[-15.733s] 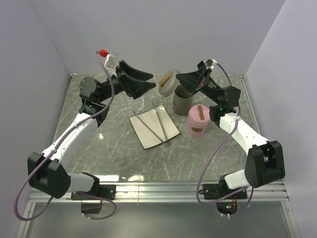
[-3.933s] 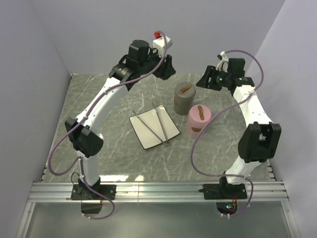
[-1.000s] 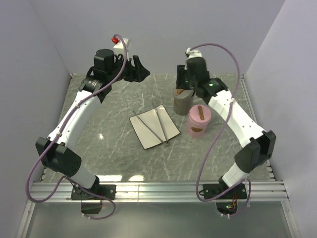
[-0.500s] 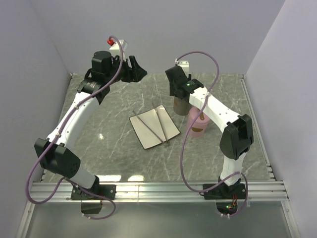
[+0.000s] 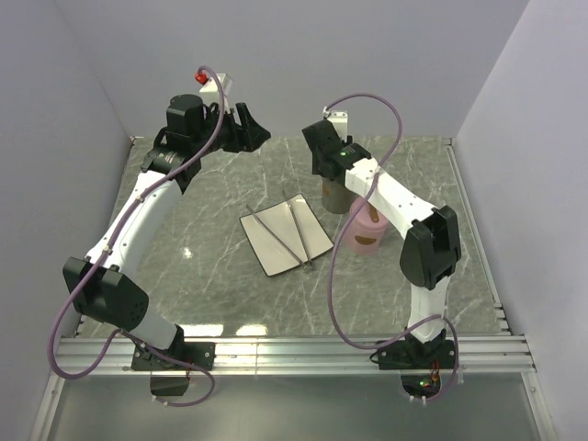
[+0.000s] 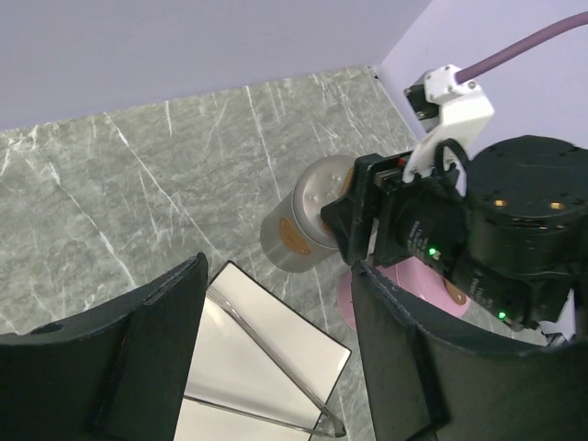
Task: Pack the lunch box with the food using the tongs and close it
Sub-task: Close the box lid on the packing box.
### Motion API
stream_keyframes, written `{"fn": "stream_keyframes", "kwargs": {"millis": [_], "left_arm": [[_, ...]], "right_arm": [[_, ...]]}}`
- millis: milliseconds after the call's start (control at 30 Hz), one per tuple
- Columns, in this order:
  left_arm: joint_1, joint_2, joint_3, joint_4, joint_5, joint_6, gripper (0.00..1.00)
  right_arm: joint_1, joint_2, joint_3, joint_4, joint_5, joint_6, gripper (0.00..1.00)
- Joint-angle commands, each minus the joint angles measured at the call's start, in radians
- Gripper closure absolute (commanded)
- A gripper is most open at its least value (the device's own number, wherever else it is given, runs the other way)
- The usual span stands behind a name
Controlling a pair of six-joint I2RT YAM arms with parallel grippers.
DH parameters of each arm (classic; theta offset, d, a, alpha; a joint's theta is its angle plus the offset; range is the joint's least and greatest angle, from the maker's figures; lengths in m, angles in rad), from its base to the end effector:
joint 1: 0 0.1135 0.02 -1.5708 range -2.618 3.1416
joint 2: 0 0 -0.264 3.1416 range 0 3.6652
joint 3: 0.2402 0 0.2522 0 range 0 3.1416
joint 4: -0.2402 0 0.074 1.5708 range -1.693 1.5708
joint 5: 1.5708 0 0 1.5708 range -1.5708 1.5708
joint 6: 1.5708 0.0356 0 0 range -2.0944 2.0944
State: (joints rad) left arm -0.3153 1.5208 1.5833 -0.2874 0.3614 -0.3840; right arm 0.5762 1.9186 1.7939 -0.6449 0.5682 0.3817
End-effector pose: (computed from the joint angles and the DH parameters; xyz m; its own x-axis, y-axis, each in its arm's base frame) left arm 0.3309 -0.1212 0.4284 -0.4280 -0.2290 -0.8743 0.4934 0.7513 -0.4383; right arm 0.3754 0.2210 0.3184 -0.5918 -0.0101 -0.8060 0.0919 0.9925 -0.0800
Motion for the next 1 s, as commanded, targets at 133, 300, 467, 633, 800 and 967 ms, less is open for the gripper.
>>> {"fn": "stream_keyframes", "kwargs": {"millis": [133, 300, 467, 633, 800, 967], "left_arm": [[0.007, -0.033, 0.003, 0.056, 0.036, -0.019, 0.31], [0.010, -0.033, 0.001, 0.059, 0.040, -0.019, 0.31], [0.012, -0.024, 0.009, 0.060, 0.050, -0.027, 0.31], [0.012, -0.021, 0.015, 0.057, 0.057, -0.027, 0.32], [0.015, -0.025, 0.011, 0.059, 0.060, -0.024, 0.32], [0.016, -0.022, 0.007, 0.063, 0.067, -0.026, 0.32]], "right_arm": [[-0.010, 0.008, 0.021, 0.004, 0.041, 0.034, 0.42], [-0.022, 0.003, 0.010, 0.002, 0.048, 0.037, 0.48], [-0.022, 0.003, -0.001, 0.004, 0.047, 0.031, 0.50], [-0.027, 0.014, -0.007, -0.001, 0.033, 0.020, 0.56], [-0.033, -0.001, -0.028, 0.002, 0.015, 0.016, 0.66], [-0.050, -0.024, -0.045, 0.002, -0.025, 0.005, 0.84]]}}
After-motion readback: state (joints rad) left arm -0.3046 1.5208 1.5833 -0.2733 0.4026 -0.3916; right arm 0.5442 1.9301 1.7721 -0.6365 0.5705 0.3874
